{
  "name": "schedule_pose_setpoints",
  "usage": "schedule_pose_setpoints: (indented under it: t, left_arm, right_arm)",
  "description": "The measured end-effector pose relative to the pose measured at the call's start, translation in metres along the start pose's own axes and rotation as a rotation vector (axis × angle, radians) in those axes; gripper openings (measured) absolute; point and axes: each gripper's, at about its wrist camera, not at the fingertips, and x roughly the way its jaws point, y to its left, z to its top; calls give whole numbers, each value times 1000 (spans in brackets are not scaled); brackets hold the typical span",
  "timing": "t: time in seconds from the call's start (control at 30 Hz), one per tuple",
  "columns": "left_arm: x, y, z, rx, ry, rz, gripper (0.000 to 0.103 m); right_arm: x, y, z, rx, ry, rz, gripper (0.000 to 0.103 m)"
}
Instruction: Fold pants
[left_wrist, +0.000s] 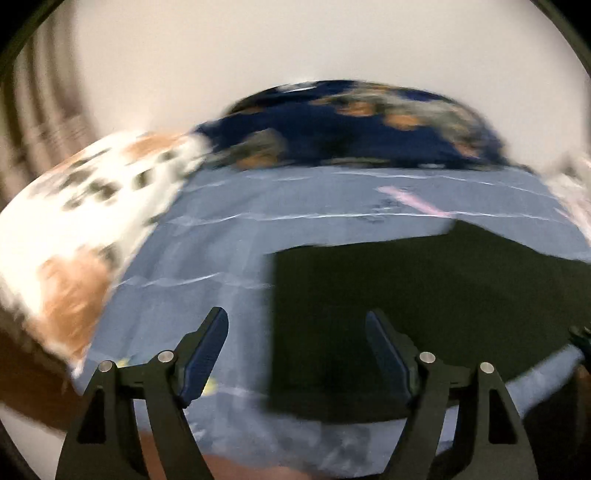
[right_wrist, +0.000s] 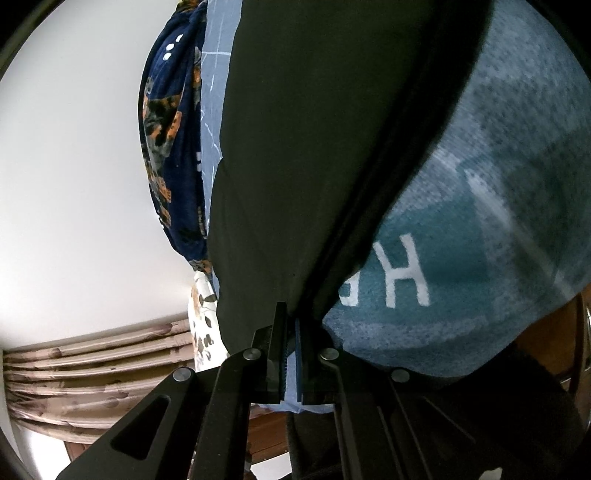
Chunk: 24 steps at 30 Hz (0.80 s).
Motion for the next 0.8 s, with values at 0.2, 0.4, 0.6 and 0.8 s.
schedule_pose_setpoints:
  t: [0.2, 0.4, 0.6, 0.8]
  left_arm:
    - [58, -28, -20, 39, 225, -174, 61]
    - [68, -19, -31, -21, 252, -217, 59]
    - [66, -30, -35, 25, 237, -188, 59]
    - [68, -28, -36, 16, 238, -196, 59]
  right_arm:
    - [0, 0, 2, 8, 2, 5, 0]
    - [-2, 6, 2, -23, -8, -27, 0]
    - [-14, 2, 10, 19, 22, 14, 9]
    - [-83, -5, 46, 22, -150, 10, 24]
